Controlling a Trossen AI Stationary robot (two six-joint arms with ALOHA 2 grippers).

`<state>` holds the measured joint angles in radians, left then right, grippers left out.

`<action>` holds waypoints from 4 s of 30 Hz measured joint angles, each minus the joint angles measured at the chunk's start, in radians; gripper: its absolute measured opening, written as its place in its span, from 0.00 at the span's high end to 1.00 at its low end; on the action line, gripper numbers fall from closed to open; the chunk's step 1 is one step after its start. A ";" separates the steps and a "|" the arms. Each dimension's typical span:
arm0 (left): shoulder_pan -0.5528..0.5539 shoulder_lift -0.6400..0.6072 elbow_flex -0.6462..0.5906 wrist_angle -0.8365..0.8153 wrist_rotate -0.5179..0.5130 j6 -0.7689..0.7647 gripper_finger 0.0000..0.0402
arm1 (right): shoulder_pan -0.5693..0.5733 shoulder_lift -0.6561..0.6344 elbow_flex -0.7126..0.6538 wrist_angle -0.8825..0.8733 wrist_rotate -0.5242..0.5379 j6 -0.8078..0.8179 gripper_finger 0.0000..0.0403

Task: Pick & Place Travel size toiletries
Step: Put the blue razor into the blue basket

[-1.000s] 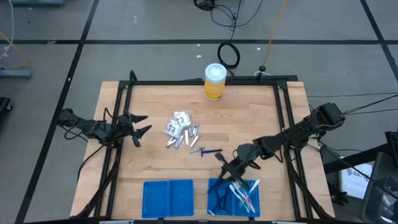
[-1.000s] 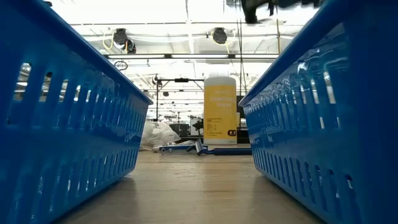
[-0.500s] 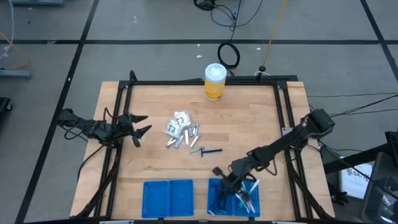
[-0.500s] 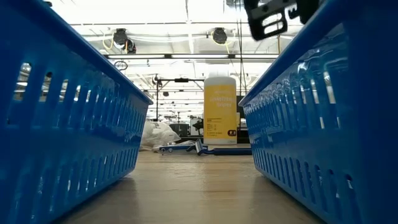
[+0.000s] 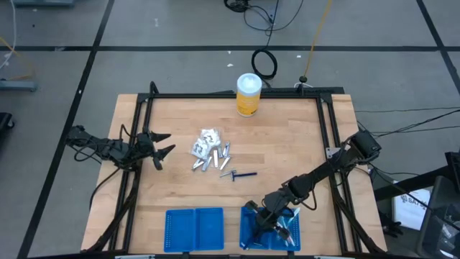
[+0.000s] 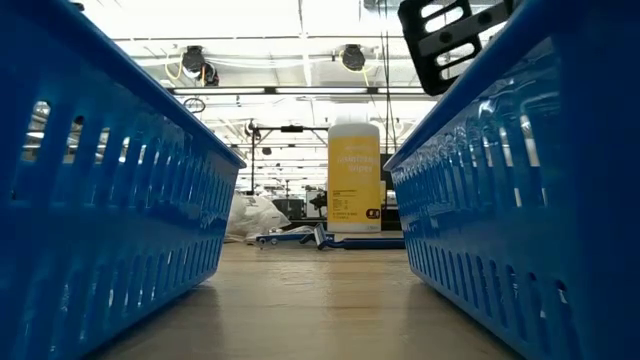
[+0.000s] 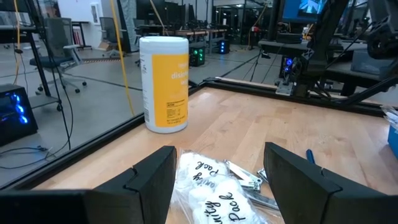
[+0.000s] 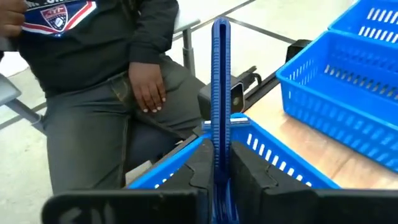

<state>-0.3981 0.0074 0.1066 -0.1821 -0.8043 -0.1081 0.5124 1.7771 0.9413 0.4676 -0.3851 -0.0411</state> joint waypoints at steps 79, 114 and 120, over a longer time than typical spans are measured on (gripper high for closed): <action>0.000 0.000 0.000 0.001 0.000 0.000 0.40 | -0.365 0.038 0.000 -0.470 0.511 0.162 0.58; 0.000 0.000 0.000 0.001 0.000 0.000 0.40 | -0.311 -0.068 -0.003 -0.422 0.486 0.059 0.95; 0.000 0.000 0.000 0.000 0.000 0.000 0.40 | -0.238 -0.116 -0.003 -0.323 0.411 -0.003 0.95</action>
<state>-0.3981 0.0071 0.1066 -0.1817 -0.8044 -0.1083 0.2747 1.6613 0.9382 0.1444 0.0263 -0.0439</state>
